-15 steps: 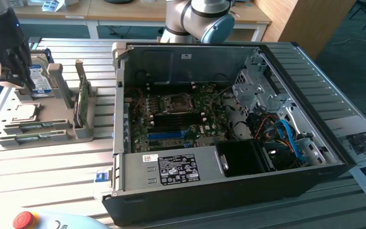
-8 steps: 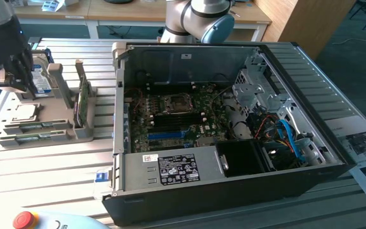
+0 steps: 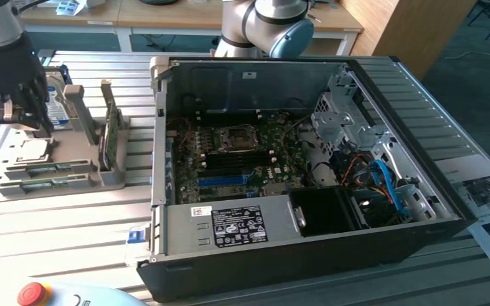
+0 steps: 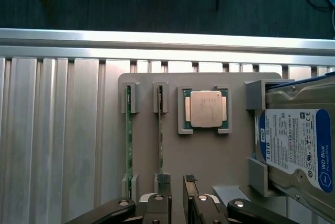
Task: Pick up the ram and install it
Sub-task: 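Pick up the ram and move it above insertion slot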
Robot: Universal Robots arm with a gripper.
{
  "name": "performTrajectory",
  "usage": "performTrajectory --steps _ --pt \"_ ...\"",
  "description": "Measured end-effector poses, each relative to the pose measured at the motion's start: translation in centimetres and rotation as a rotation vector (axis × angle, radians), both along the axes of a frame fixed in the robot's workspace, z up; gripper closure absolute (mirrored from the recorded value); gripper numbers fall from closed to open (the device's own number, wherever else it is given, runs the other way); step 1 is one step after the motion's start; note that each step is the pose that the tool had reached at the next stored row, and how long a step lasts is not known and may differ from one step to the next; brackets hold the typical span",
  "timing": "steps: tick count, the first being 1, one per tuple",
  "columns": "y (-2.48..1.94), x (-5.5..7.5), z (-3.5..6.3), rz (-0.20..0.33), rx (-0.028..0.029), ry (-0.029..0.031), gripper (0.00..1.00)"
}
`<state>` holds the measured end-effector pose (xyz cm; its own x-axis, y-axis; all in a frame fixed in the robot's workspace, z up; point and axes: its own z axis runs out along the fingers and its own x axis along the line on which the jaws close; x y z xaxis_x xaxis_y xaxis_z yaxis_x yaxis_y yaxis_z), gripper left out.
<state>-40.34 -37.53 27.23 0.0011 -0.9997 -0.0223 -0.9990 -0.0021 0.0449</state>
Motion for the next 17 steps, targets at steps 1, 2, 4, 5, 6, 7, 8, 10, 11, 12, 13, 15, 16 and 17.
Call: performTrajectory --steps 1,2,4,5,6,7,8,10,11,12,13,15,16,17 --pt "0.0 0.0 -0.17 0.0 0.0 0.0001 0.76" --pt "0.0 0.0 -0.37 0.0 -0.0001 0.0001 0.76" --pt "0.0 0.0 -0.73 0.0 0.0 0.0 0.76" --pt "0.0 0.0 -0.91 0.0 0.0 0.0 0.76" --pt "0.0 0.0 -1.09 0.0 0.0 0.0 0.76" --pt "0.0 0.0 -1.24 0.0 0.0 0.0 0.76" --pt "0.0 0.0 -1.27 0.0 -0.0001 0.0001 0.76" --pt "0.0 0.0 -1.29 0.0 0.0 0.0001 0.76" --pt "0.0 0.0 -1.29 0.0 0.0 0.0001 0.76" --pt "0.0 0.0 -1.29 0.0 0.0 0.0001 0.76" --pt "0.0 0.0 -1.29 0.0 0.0 0.0 0.76" --pt "-0.07 0.0 -1.3 0.0 0.0 -0.0001 0.76" --pt "-0.12 0.0 -1.3 0.0 0.0 -0.0001 0.76" --pt "-0.18 0.0 -1.29 0.0 0.0 0.0 0.76"
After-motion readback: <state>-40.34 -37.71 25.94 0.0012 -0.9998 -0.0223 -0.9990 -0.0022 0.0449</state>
